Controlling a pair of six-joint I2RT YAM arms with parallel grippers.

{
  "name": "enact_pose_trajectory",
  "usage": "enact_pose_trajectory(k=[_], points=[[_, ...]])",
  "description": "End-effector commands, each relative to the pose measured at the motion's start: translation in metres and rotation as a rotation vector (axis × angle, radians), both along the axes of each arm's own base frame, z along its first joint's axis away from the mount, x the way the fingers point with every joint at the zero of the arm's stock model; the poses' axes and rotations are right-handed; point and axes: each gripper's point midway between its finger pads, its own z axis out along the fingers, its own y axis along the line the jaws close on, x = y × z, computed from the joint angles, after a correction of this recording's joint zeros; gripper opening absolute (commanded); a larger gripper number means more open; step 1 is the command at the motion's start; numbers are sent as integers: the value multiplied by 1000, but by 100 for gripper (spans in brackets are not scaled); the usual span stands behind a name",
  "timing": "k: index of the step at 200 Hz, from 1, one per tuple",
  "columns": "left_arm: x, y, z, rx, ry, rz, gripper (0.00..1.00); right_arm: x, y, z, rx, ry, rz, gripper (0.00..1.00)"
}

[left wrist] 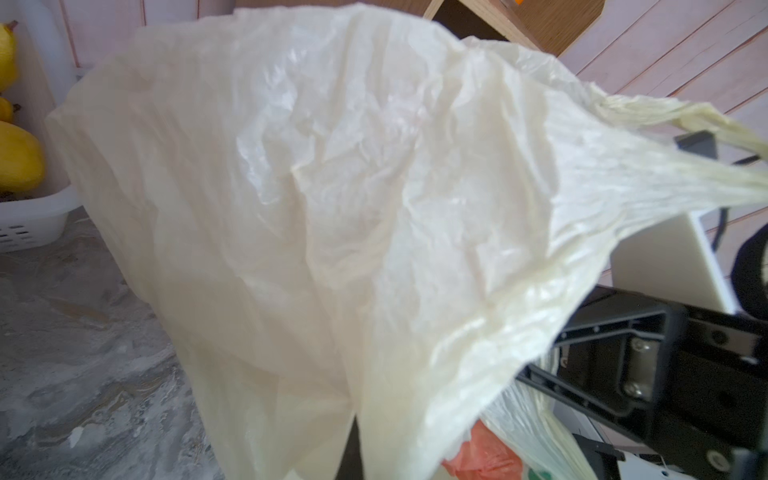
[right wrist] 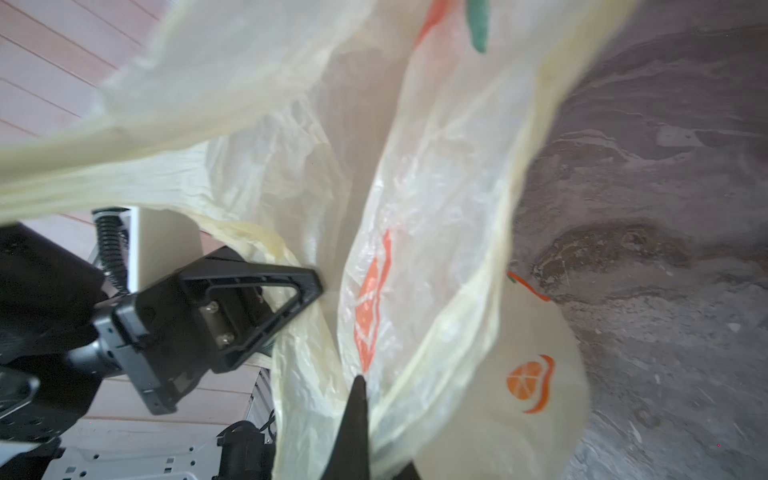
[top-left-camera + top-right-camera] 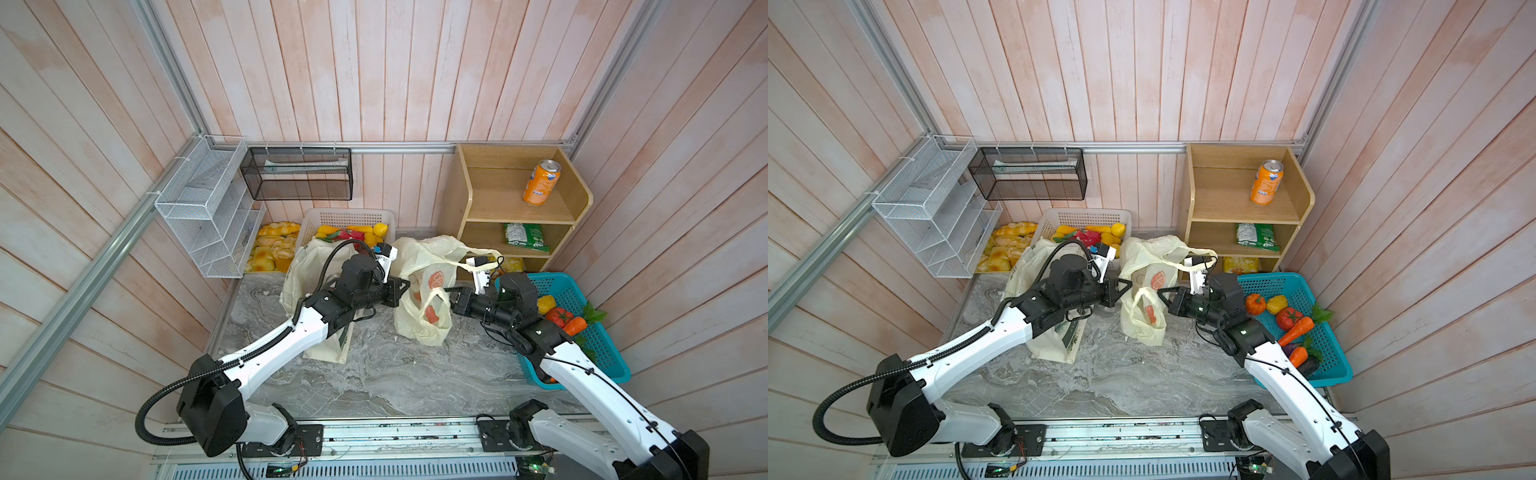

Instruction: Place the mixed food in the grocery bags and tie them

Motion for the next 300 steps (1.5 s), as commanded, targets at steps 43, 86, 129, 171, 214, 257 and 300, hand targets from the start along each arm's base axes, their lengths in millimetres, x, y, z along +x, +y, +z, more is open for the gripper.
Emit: enact_pose_trajectory(k=[43,86,129,171,214,257,300], points=[[-6,13,17,8,-18,-40,0,5,-71,-119,-215,181,-267,0],[-7,8,8,2,15,-57,0,-4,-89,-155,-289,250,-330,0],[-4,4,6,-4,41,-56,0,-12,-104,-178,-298,317,-351,9],[-5,-4,-5,-24,86,-72,0,-13,-78,-144,-192,267,-228,56],[-4,-11,-19,-23,129,-57,0,-22,-63,-104,-130,209,-172,61],[1,-15,-26,-16,156,-35,0,-39,-51,-77,-76,165,-144,65],[1,-20,-32,14,164,-50,0,-32,-47,-39,-31,101,-144,66]])
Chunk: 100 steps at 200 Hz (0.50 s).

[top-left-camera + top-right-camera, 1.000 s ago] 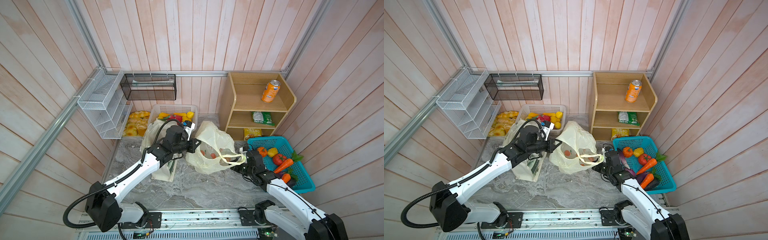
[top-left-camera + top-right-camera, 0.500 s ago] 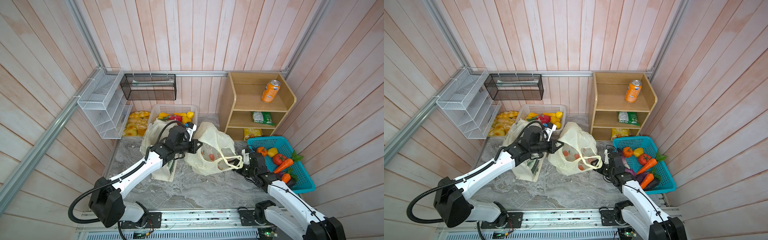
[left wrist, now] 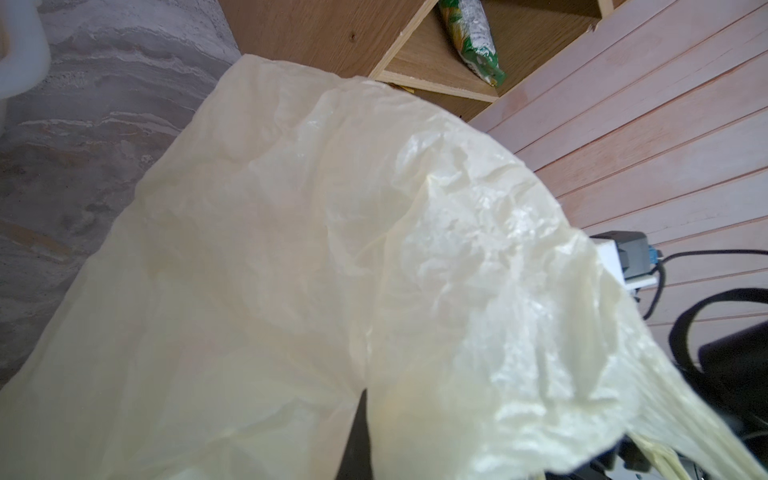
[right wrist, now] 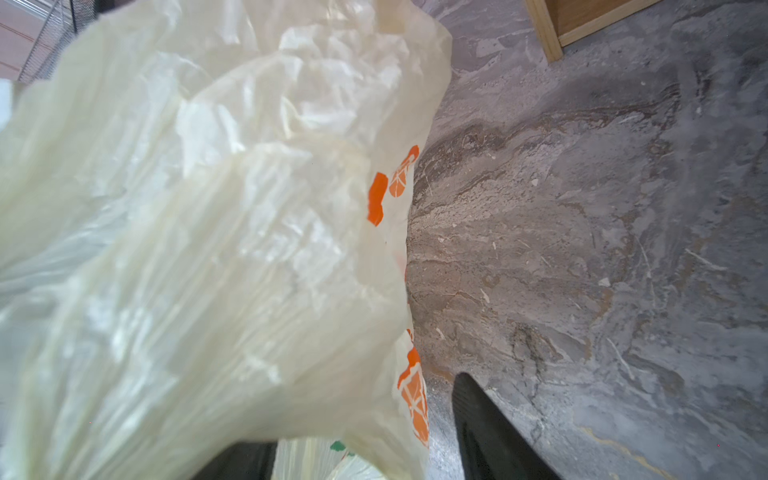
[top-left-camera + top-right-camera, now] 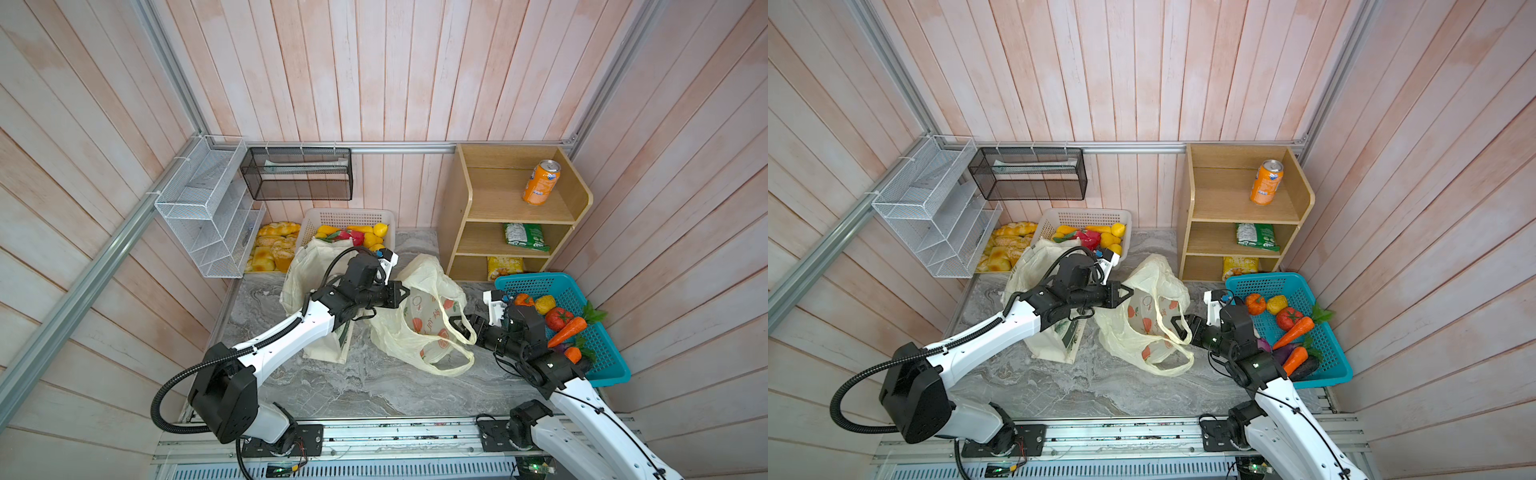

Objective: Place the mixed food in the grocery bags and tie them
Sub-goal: 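Release the plastic bag with the right gripper while the left keeps holding it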

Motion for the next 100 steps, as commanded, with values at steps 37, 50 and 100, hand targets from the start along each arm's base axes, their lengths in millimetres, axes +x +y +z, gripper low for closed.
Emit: enact_pose_trajectory(k=[37,50,100], points=[[-4,-12,9,18,-16,-46,0,35,16,58,-9,-80,28,67],[-10,-15,9,23,-15,-82,0,49,17,68,-27,-97,20,67],[-37,-24,14,-2,13,-220,0,101,2,79,10,-81,-15,68]])
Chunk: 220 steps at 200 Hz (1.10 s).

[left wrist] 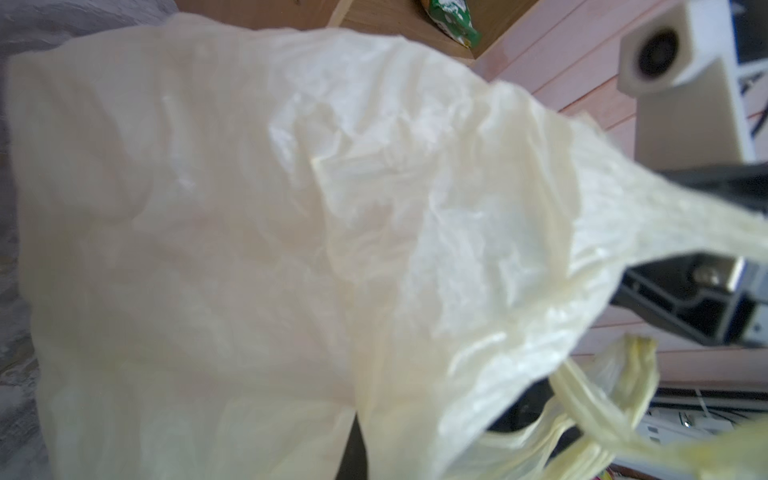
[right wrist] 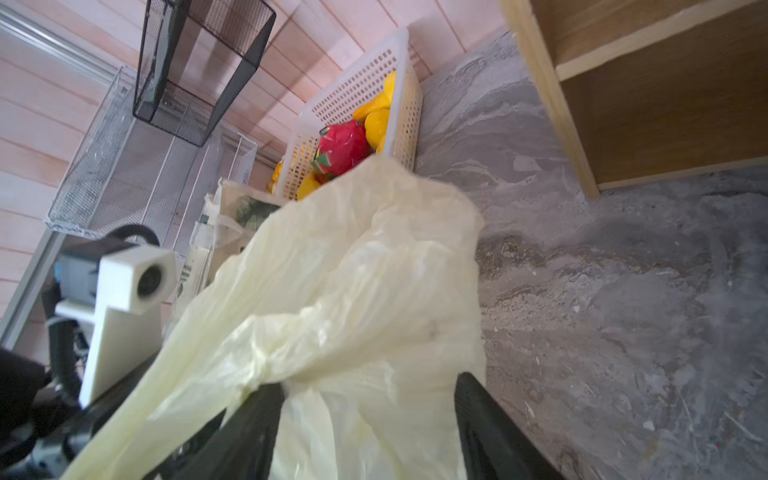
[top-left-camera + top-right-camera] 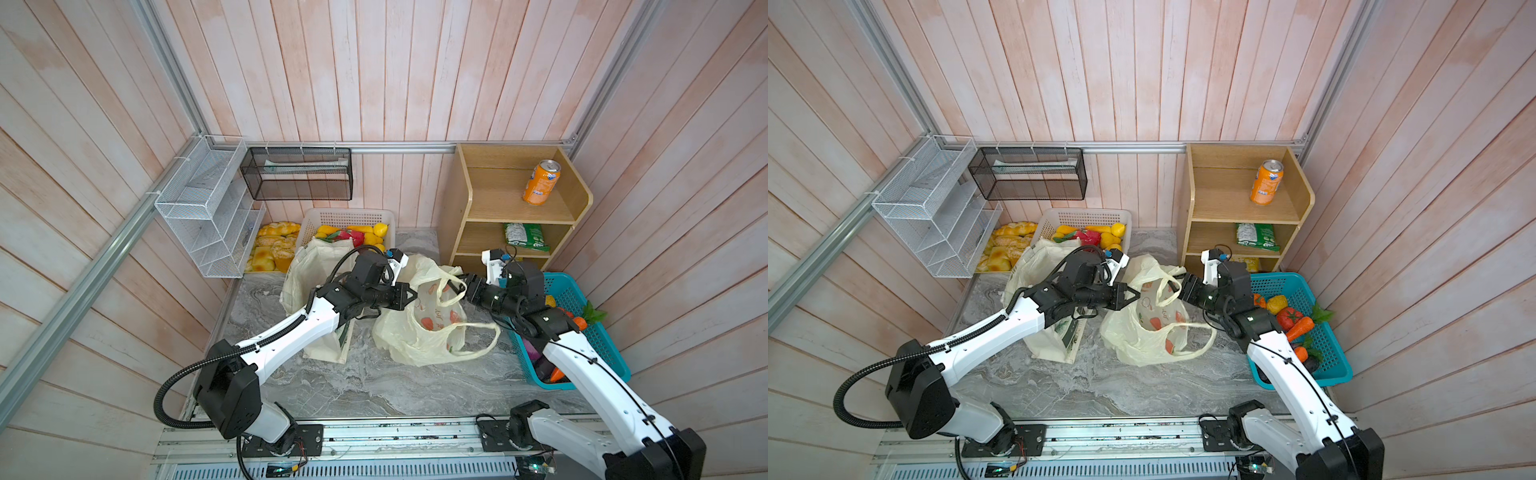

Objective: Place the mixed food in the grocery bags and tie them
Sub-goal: 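Release the plastic bag with the right gripper while the left keeps holding it, then move the right gripper to the teal vegetable basket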

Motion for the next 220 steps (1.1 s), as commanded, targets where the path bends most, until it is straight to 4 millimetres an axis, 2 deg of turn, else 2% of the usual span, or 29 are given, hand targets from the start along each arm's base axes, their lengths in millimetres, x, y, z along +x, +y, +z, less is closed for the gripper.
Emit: enact_pose_trajectory(k=[1,22,55,89,111,140,193,220], points=[[-15,-6,3,-10,16,-91,0,15,-3,7,21,-16,21,68],[-10,-3,1,-9,22,-49,0,16,-5,2,29,-3,26,68],[12,10,-5,-10,49,88,0,-6,-16,-12,31,12,2,68],[29,28,-11,-24,67,208,0,-29,-44,-27,25,31,-71,70],[31,31,-13,-31,69,218,0,-35,-67,-31,-12,36,-131,71],[30,29,-15,-34,70,205,0,-33,-112,-37,-123,65,-284,72],[29,28,-10,-47,56,180,0,-24,-223,-48,-316,168,-710,81],[28,25,-8,-56,54,163,0,-30,-267,-59,-340,240,-871,82]])
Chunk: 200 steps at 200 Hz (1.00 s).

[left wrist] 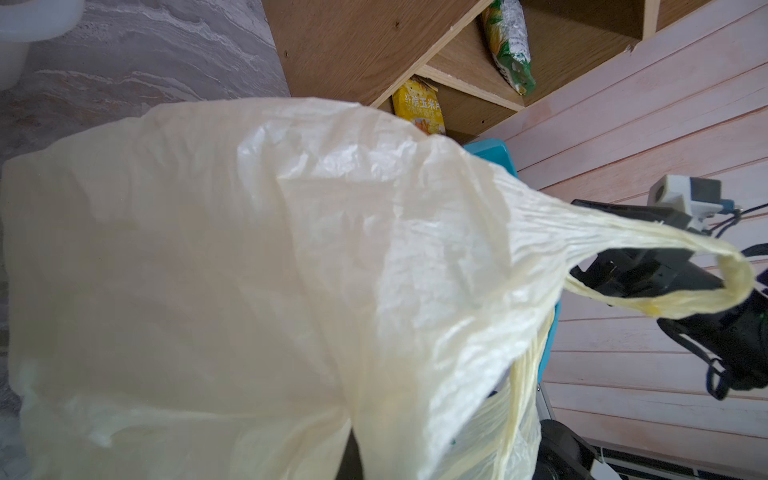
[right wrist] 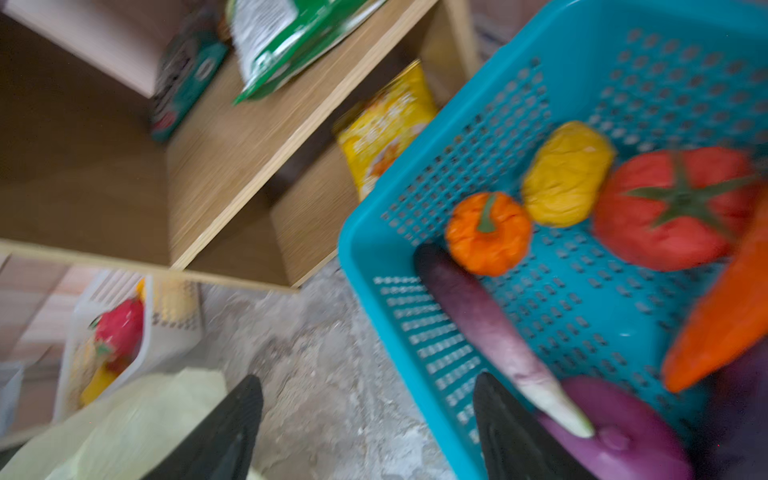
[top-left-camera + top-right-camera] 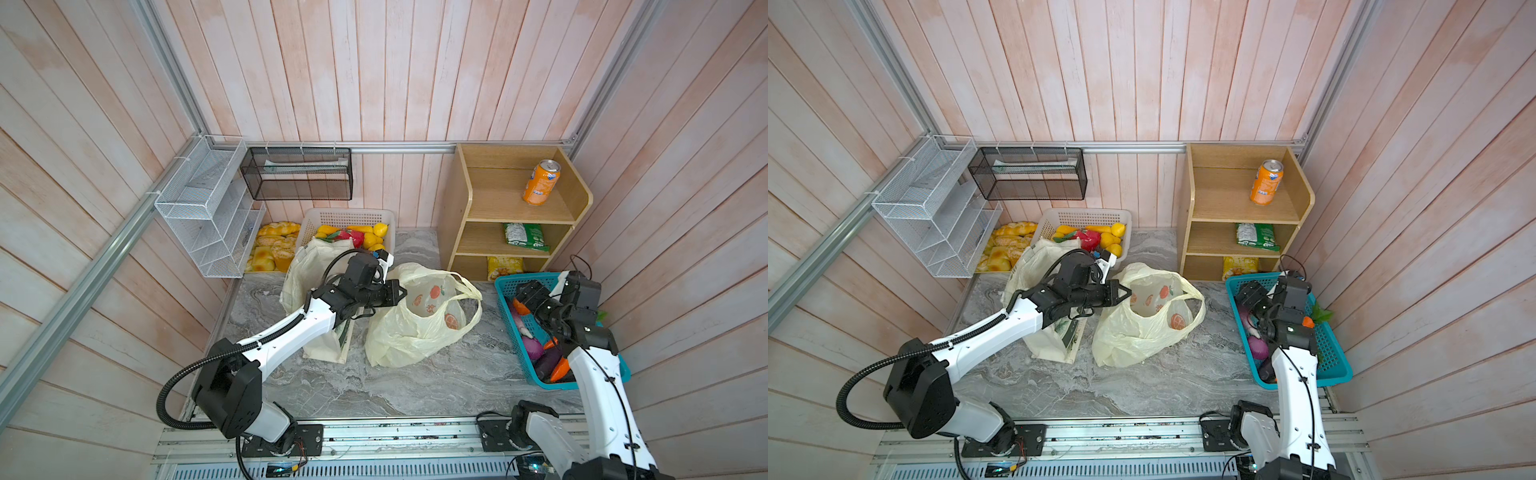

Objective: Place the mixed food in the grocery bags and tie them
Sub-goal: 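Move the right gripper to the teal vegetable basket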

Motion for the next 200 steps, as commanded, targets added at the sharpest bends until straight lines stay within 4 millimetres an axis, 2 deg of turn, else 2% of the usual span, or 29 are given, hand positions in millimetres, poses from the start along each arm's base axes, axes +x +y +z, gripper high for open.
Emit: enact_pose_trajectory(k=[1,42,77,151,200], points=[[-1,-2,13,-34,-38,-25,0,-13,-44,-8,-68,78,-169,82],[-2,-5,11,-43,-32,-42,0,-24,-97,-27,-33,117,-341,82],[-2,-7,10,-44,-28,-49,0,-22,-122,-46,2,151,-407,81],[-2,-7,6,-36,-21,-55,0,-31,-145,-81,14,226,-505,80],[0,-10,6,-40,-21,-61,0,-27,-152,-91,24,243,-522,78]])
